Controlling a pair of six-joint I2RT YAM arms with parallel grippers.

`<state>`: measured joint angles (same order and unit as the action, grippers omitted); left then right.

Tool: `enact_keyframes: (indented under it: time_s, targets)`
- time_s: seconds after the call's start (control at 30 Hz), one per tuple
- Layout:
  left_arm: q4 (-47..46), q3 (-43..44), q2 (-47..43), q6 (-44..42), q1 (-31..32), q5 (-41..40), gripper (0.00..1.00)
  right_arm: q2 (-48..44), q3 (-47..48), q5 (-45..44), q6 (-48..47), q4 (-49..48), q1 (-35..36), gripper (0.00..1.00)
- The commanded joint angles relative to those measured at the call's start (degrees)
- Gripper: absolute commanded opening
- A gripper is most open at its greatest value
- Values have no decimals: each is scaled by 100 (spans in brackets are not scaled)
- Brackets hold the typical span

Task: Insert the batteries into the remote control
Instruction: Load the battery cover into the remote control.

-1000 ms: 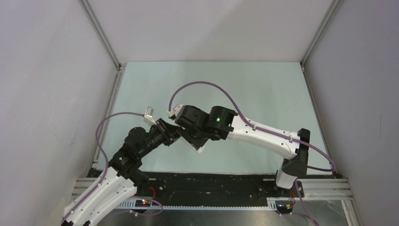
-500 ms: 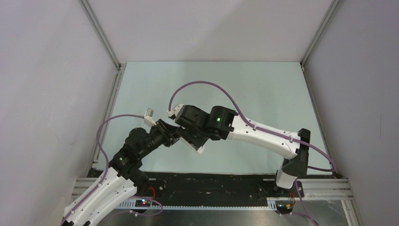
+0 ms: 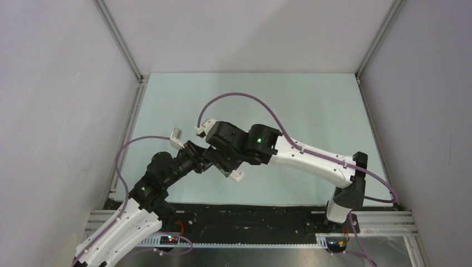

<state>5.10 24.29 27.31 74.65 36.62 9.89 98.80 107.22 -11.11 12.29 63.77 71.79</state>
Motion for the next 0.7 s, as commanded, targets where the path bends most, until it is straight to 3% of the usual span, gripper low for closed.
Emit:
enact_keyframes:
  time_s: [0.0,0.43,0.67]
  targets:
    - [-388,-9,-95,146,45,138,4,-36,337,-53,-79,-316,8,62]
    - [-390,-56,-87,189,43,98,4,-633,277,-450,237,-800,30,76]
    - [-475,-71,-124,286,38,74,4,-2004,-1545,-831,1410,-1908,-11,83]
